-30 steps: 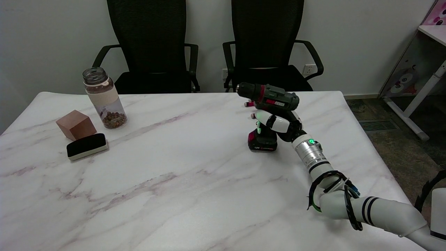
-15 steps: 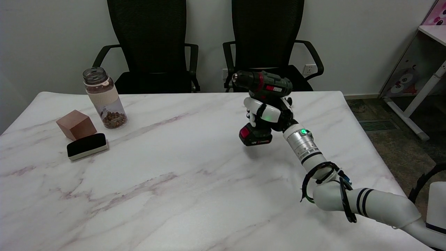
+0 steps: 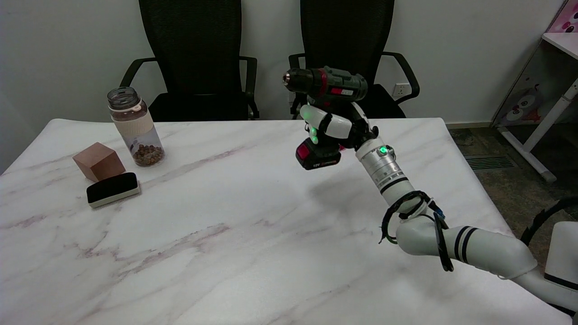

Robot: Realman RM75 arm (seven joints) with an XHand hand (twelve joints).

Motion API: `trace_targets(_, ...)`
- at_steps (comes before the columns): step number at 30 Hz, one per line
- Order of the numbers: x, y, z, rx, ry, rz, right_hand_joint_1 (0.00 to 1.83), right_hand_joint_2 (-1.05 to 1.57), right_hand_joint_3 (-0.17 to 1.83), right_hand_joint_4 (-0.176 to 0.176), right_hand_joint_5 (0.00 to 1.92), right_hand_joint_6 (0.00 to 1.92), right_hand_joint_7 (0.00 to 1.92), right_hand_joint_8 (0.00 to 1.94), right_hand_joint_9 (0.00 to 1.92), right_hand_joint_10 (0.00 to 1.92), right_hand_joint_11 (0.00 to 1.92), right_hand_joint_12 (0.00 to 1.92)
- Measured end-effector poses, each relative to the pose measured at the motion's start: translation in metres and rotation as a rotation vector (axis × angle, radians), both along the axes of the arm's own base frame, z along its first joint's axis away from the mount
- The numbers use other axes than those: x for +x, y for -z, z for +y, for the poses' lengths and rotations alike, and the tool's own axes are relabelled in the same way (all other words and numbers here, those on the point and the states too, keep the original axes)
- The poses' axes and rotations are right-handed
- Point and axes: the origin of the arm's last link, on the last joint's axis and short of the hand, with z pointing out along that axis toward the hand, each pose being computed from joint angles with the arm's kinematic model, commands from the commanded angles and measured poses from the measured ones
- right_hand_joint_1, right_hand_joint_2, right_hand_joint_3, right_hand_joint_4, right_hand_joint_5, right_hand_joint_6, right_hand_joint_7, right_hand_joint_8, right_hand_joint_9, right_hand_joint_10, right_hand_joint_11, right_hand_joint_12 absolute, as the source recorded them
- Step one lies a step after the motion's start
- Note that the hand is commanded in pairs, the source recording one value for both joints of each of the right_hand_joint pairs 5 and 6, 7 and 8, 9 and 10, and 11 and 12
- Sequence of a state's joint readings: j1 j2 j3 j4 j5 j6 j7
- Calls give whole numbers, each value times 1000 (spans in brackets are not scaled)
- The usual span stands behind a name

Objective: Pick up the power screwdriver.

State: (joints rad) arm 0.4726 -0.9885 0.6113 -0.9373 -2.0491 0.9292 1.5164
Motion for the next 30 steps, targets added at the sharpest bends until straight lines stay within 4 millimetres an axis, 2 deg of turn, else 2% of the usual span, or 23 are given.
trace_targets(19, 61, 24, -24, 78, -143, 50, 928, 1032, 808, 176, 1490, 1490, 1490, 1490, 1884, 1884, 1859, 1859)
trace_targets(30, 78, 34, -32, 100, -161, 89, 934, 1022, 821, 176, 1493, 1493, 1493, 1493, 1878, 1878, 1855, 1855)
